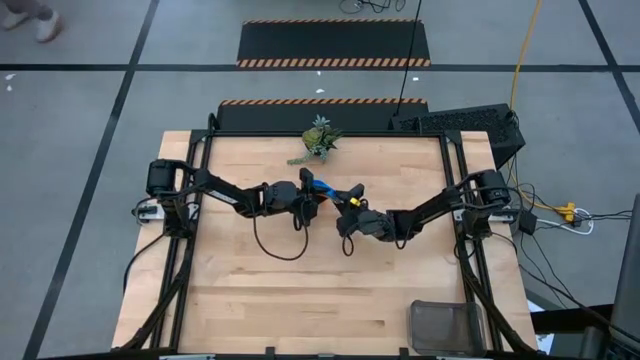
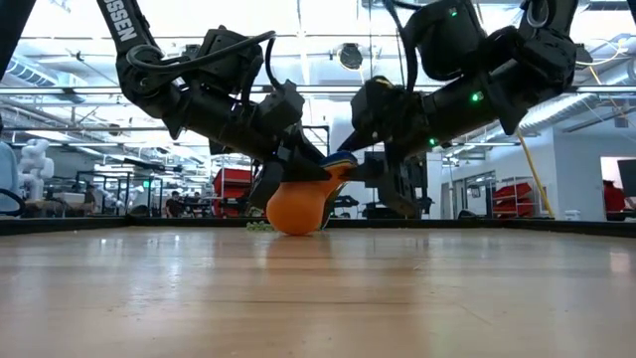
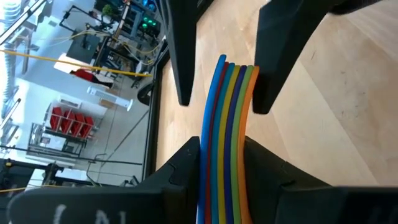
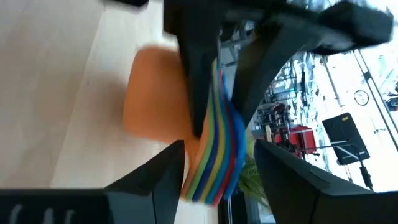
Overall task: Nest measuring cups in basket
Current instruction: Put the stacked measuring cups into the black transparent bin
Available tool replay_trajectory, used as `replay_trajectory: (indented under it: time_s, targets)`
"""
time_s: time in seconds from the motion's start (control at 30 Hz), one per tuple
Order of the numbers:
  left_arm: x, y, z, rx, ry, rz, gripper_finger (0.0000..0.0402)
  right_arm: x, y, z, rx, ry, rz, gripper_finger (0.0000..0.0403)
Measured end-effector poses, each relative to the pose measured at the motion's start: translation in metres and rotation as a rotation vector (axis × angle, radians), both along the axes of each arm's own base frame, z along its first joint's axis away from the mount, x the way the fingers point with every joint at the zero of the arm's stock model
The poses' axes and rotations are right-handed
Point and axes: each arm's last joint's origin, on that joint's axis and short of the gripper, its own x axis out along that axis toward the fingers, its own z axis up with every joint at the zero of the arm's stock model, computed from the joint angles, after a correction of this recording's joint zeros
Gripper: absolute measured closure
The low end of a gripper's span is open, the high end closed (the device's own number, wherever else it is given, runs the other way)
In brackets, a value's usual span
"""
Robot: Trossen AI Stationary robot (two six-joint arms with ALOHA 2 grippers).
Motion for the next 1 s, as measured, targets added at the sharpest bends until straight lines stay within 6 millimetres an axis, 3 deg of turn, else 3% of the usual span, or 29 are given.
replay_trajectory:
  time_s: [0.73,0.83,1.0]
  targets:
    - [0.000,0.000,0.000,-0.004,-0.007,0.005,0.0310,0.000,-0.006,0.000,0.029,-0.014,-0.008,0.0322]
    - [0.001,-0.001,0.002,0.008,-0.038,0.031,0.0286,0.000,-0.006,0.000,0.022,-0.008,-0.004,0.0325]
    - [-0.002,-0.017,0.015,0.014,-0.100,0.178,0.0206,0.001,-0.002,0.002,-0.012,0.006,0.004,0.0327]
